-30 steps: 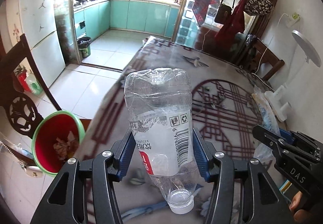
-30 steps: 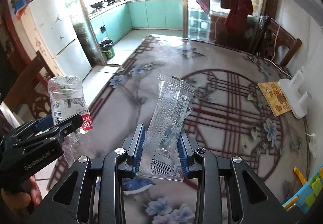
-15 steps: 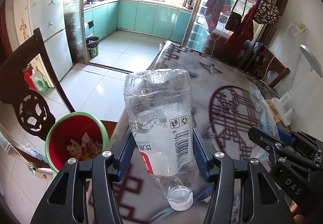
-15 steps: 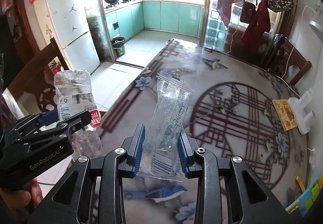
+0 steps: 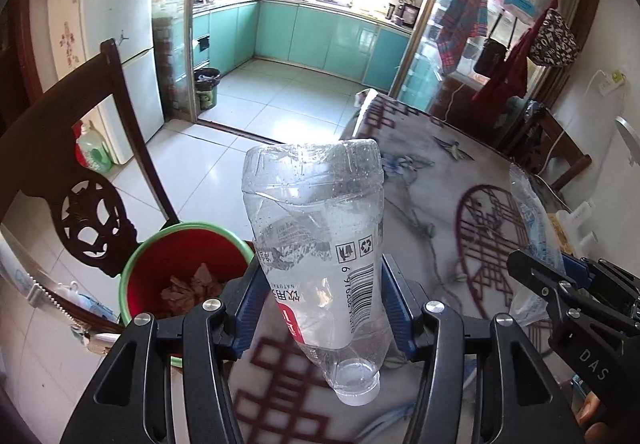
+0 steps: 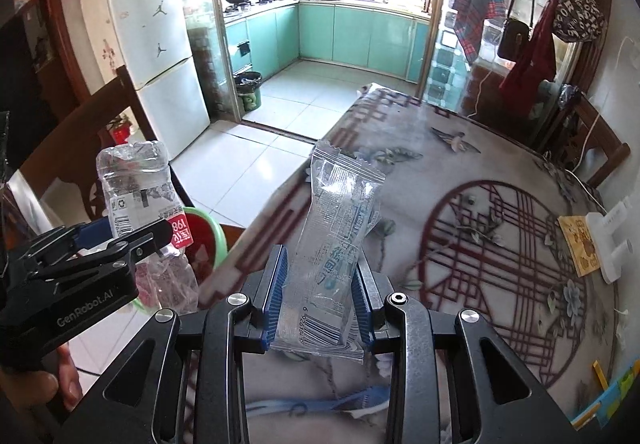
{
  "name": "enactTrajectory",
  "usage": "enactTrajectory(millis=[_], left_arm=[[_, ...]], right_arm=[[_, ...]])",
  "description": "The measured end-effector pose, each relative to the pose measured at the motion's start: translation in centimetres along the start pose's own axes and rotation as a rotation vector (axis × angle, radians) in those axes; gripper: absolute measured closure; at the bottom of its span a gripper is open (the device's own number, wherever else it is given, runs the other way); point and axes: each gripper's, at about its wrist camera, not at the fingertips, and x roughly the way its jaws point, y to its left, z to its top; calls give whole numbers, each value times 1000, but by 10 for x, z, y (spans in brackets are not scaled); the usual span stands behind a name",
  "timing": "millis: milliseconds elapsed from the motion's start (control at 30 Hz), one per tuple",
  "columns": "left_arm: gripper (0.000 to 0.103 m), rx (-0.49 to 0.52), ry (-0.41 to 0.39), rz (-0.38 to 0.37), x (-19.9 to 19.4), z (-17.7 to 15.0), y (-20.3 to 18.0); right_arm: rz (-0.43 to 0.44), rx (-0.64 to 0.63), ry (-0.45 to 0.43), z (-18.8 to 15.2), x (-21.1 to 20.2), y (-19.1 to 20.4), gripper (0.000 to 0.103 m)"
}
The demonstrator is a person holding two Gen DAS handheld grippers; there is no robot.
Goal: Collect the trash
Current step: 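Carry the bottle and clear wrapper over the red bucket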
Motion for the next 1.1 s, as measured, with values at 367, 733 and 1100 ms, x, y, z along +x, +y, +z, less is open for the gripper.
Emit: enactTrajectory(millis=[367,733,1100], left_arm=[[50,-46,2,32,3,5,50],[50,-121,17,95,8,-1,102],[50,-186,55,176,27,-5,153]], right_arm=[[11,-45,-2,14,9,38,73],[61,-114,18,23,28,79,73],[168,-168,92,30,68,118,73]])
